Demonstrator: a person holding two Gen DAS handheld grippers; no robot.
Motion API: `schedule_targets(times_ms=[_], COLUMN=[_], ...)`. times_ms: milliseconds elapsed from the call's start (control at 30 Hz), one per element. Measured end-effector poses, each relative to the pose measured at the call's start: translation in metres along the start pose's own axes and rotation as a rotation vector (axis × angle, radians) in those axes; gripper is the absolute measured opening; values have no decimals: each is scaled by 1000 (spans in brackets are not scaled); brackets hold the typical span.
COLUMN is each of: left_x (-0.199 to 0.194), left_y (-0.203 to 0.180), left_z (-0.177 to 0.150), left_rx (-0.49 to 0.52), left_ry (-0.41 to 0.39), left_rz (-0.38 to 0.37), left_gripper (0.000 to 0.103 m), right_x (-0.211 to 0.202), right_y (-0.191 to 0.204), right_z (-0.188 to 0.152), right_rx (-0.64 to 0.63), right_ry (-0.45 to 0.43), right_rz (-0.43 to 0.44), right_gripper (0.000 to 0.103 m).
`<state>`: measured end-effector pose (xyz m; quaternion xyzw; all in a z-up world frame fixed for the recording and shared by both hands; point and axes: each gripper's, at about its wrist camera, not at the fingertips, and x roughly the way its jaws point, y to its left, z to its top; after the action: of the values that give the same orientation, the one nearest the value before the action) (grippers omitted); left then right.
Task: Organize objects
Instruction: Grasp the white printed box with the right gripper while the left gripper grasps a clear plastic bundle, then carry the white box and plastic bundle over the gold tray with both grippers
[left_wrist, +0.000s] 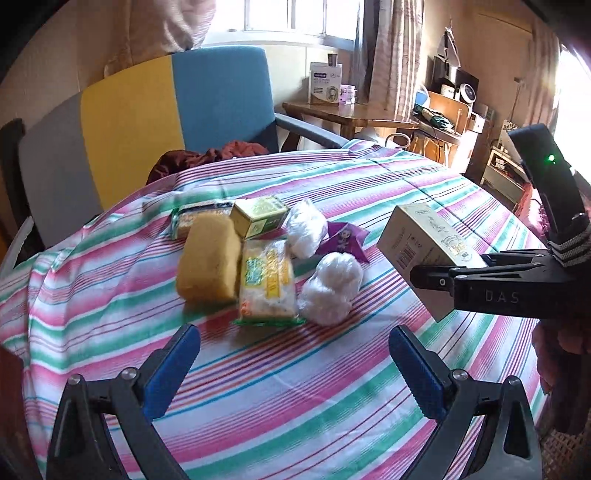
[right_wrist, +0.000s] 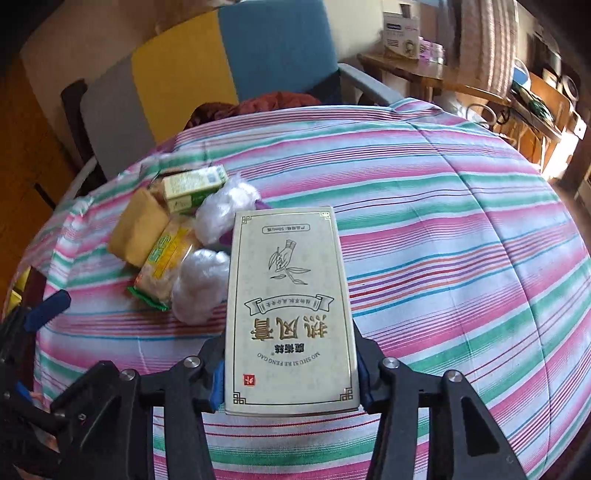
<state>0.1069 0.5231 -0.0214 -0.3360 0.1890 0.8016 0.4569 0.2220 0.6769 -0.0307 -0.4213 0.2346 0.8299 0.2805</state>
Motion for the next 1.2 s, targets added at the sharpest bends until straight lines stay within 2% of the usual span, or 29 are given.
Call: schedule_targets(times_ms=[167, 233, 300, 333, 433, 500, 633, 867, 967, 1100, 1200], left_x=[32, 50, 67, 74, 91, 97, 89, 49, 29, 2, -15], left_y=[-26, -31, -35, -37, -41, -39, -35, -31, -23, -11, 0], left_z=[18, 23, 25, 26, 26, 24, 15, -18, -36, -61, -80], left_rx=[108, 112, 120, 127, 161, 152, 142, 140, 110, 73, 35], left_ry=[-38, -21, -7, -8, 11, 39, 24, -9, -10, -6, 4], left_rz=[-7, -19, -25, -10, 19, 9, 13, 18, 22, 1, -32], left_gripper=[102, 95, 84, 82, 65, 38, 36, 34, 34, 34, 33], right_x=[-13, -14, -13, -15, -12, -11, -14, -18, -22, -26, -24], right_y=[-30, -36, -40, -42, -40, -37, -36, -28, -24, -16, -11], right_z=[6, 8, 9, 8, 11, 11, 11, 9, 10, 6, 0], right_rx=[146, 173, 198, 206, 199, 191, 179, 142, 117, 98, 143], right_ry=[-63, -73, -75, -75, -76, -77, -90, -111, -132, -147, -129], right_rz=[-26, -30, -21, -13, -10, -1, 4, 10, -8, -35, 2], right_gripper=[52, 52, 52, 52, 52, 52, 52, 52, 52, 52, 52])
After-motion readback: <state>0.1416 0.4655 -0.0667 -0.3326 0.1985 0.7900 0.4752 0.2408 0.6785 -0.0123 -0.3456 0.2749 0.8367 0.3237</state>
